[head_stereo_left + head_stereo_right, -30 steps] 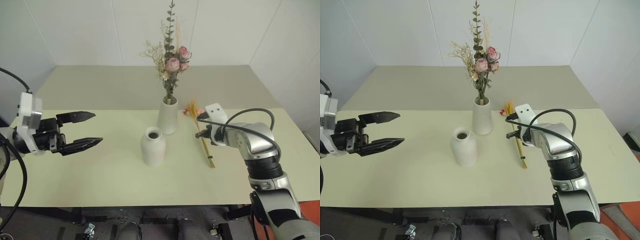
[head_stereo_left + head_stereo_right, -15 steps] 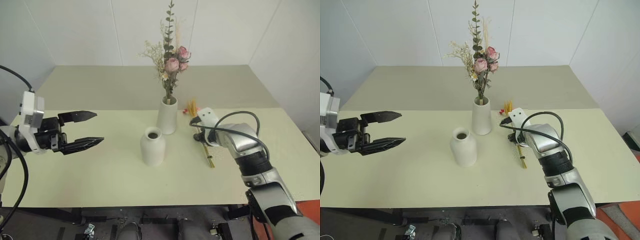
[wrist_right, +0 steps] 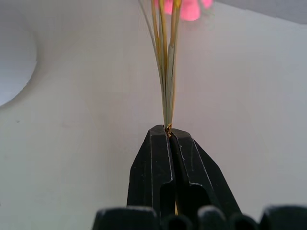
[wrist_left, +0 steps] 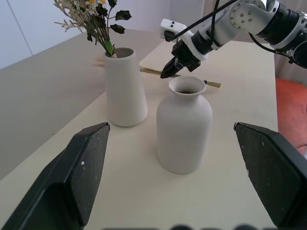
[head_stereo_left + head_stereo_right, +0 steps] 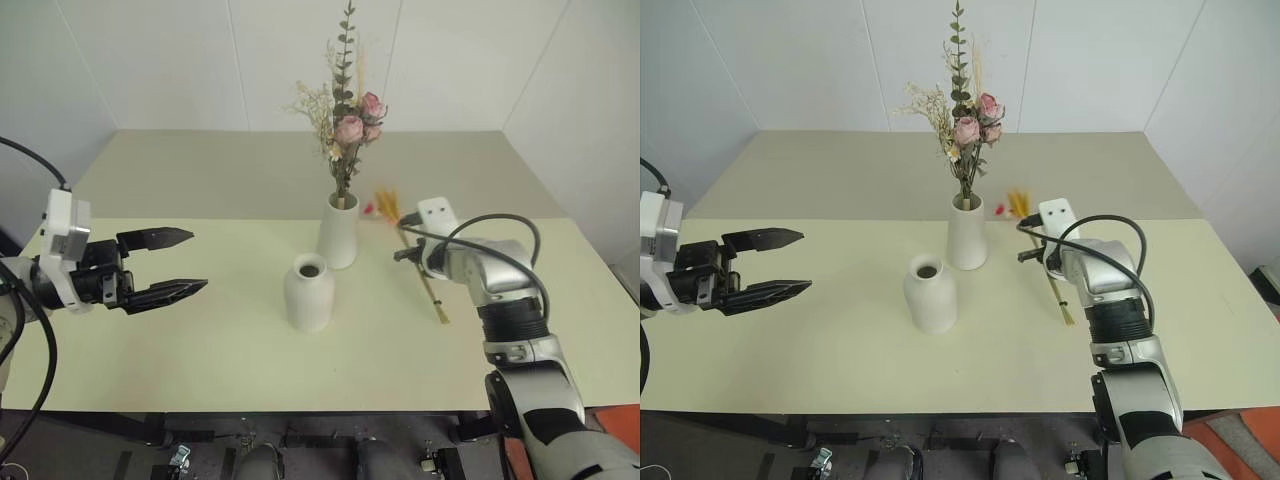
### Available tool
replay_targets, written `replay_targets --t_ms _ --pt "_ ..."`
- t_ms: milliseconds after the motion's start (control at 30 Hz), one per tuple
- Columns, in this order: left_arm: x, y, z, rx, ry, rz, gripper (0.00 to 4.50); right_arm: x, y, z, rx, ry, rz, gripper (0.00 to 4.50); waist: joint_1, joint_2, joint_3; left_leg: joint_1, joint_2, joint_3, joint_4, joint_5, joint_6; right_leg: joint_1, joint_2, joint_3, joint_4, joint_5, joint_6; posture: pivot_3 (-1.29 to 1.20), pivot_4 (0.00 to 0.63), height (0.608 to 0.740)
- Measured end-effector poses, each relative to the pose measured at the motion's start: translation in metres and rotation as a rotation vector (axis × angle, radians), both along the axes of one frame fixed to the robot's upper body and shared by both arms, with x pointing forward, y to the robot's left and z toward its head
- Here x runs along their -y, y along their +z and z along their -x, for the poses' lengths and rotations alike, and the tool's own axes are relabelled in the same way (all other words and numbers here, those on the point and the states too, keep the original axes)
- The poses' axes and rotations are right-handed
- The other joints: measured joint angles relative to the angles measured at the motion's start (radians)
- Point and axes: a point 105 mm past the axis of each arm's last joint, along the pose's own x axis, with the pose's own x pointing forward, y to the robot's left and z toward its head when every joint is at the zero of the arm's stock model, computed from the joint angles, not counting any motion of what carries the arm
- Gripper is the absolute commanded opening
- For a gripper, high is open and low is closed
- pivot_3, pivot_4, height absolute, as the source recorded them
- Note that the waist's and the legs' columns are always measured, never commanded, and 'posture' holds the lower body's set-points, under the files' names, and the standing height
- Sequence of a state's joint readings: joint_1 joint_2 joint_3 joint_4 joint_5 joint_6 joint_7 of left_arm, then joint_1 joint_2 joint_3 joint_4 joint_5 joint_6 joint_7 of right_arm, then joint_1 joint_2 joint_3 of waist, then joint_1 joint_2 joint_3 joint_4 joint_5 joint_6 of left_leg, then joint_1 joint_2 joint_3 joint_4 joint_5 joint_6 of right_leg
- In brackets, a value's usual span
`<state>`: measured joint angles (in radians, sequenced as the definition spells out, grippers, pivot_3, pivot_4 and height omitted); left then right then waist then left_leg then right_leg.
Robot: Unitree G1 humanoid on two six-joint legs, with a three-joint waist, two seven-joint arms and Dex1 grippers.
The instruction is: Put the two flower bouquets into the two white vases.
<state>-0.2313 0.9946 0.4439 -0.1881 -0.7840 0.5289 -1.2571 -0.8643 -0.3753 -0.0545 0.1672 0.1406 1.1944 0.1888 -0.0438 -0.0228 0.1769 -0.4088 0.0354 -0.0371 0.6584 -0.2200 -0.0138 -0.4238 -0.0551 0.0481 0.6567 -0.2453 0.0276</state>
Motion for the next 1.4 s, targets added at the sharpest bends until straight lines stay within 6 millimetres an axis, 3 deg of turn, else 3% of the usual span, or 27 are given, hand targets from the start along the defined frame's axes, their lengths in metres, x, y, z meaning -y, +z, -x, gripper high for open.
replay_targets --t_ms 100,167,267,333,500,800,967,1167,1300,1400 --pt "0.0 0.0 0.0 0.0 -0.002 -0.002 4.5 0.014 0.029 -0.002 0.181 -0.118 -0.157 0.01 -0.001 0.0 0.0 0.0 0.0 0.0 0.0 0.0 0.0 0.0 0.0 0.0 0.0 0.0 0.0 0.0 0.15 0.74" --pt "0.0 0.0 0.0 0.0 -0.006 -0.002 4.5 0.026 0.059 0.001 0.365 -0.174 -0.291 0.01 -0.001 0.0 0.0 0.0 0.0 0.0 0.0 0.0 0.0 0.0 0.0 0.0 0.0 0.0 0.0 0.0 0.15 0.74" --pt "0.002 0.002 -0.001 0.003 -0.022 -0.006 4.5 0.031 0.099 0.018 0.634 -0.132 -0.467 0.01 -0.001 0.0 0.0 0.0 0.0 0.0 -0.001 0.0 0.0 0.0 0.0 0.0 0.0 0.0 0.0 0.0 0.15 0.74" --pt "0.003 0.006 -0.004 0.007 -0.035 -0.014 4.5 0.014 0.124 0.036 0.786 0.014 -0.597 0.01 -0.002 0.001 0.0 0.001 0.0 0.0 -0.001 0.0 0.0 0.0 0.0 0.0 0.001 0.0 0.0 0.0 0.15 0.74" --pt "0.005 0.009 -0.007 0.006 -0.062 -0.022 4.5 -0.035 0.163 0.073 0.932 0.401 -0.707 0.01 -0.013 0.001 0.001 0.002 0.001 0.0 -0.001 0.0 0.0 0.001 0.001 0.0 0.001 0.0 0.0 0.0 0.15 0.74" --pt "0.004 0.009 -0.009 0.003 -0.058 -0.027 4.5 -0.135 0.156 0.104 0.836 0.9 -0.704 0.01 -0.021 0.001 0.001 0.002 0.001 0.0 -0.001 0.0 0.0 0.0 0.001 0.0 0.001 0.0 0.0 0.0 0.15 0.74" --pt "0.004 0.006 -0.008 -0.005 -0.053 -0.031 4.5 -0.169 0.151 0.11 0.817 0.98 -0.761 0.01 -0.02 0.001 0.001 0.002 0.001 0.0 -0.001 0.0 0.0 0.0 0.001 0.0 0.001 0.0 0.0 0.0 0.15 0.74" --pt "0.003 0.002 -0.005 -0.022 -0.038 -0.035 4.5 -0.189 0.148 0.111 0.832 1.004 -0.753 0.01 -0.018 0.001 0.001 0.002 0.001 0.0 -0.001 0.0 0.0 0.0 0.001 0.0 0.001 0.0 0.0 0.0 0.15 0.74" --pt "0.002 0.004 -0.004 -0.013 -0.032 -0.033 4.5 -0.19 0.134 0.104 0.807 0.981 -0.72 1.06 -0.016 0.001 0.0 0.002 0.001 0.0 -0.001 0.0 0.0 0.0 0.001 0.0 0.001 0.0 0.0 0.0 0.15 0.74" --pt "0.002 0.005 -0.003 -0.008 -0.032 -0.035 4.5 -0.184 0.127 0.099 0.804 0.95 -0.697 2.12 -0.015 0.001 0.0 0.002 0.001 0.0 -0.001 0.0 0.0 0.0 0.001 0.0 0.001 0.0 0.0 0.0 0.15 0.74"
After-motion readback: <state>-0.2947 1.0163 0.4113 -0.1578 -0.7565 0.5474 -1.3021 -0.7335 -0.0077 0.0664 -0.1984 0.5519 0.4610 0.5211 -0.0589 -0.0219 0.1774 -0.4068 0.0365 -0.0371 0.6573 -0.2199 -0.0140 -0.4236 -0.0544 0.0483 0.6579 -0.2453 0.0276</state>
